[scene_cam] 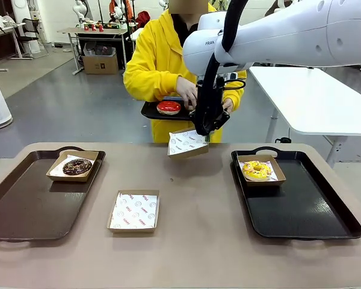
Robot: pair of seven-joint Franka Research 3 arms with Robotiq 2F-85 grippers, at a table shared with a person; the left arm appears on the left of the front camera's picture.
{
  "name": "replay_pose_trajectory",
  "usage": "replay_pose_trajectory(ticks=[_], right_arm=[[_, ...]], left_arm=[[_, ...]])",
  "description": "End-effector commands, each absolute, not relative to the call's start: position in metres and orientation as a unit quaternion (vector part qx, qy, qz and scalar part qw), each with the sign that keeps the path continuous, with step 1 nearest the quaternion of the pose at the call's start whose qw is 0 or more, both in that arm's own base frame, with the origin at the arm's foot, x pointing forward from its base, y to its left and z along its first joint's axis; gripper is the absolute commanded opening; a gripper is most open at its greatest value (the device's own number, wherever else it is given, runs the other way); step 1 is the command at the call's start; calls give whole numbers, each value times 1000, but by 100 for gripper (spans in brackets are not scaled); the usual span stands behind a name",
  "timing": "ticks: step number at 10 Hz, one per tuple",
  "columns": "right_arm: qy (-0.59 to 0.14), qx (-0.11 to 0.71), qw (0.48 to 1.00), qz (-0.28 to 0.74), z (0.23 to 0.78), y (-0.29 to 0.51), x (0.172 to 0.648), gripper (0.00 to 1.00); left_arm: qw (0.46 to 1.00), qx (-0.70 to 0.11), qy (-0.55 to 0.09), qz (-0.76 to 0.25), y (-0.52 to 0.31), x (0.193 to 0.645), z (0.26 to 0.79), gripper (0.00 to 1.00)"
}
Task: Individually package the donuts and arrange them on the tray.
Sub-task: Place the picked Paper togo box on the Handle tray while simultaneously picking up another Paper togo box from the table with the other hand.
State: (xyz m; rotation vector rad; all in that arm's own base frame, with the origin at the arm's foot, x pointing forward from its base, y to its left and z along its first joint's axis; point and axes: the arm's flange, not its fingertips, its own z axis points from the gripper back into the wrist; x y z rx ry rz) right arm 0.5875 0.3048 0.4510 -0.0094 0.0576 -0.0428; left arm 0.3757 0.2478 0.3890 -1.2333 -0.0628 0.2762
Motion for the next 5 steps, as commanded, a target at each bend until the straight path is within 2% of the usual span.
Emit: replay_pose_trajectory(ticks=[1,5], right_arm=[[32,3,999,-31,453,305,585,0],[32,3,999,-31,453,305,585,0]], left_arm=[[804,-580,-33,127,249,373,393,100],[804,-580,-33,127,249,373,393,100]])
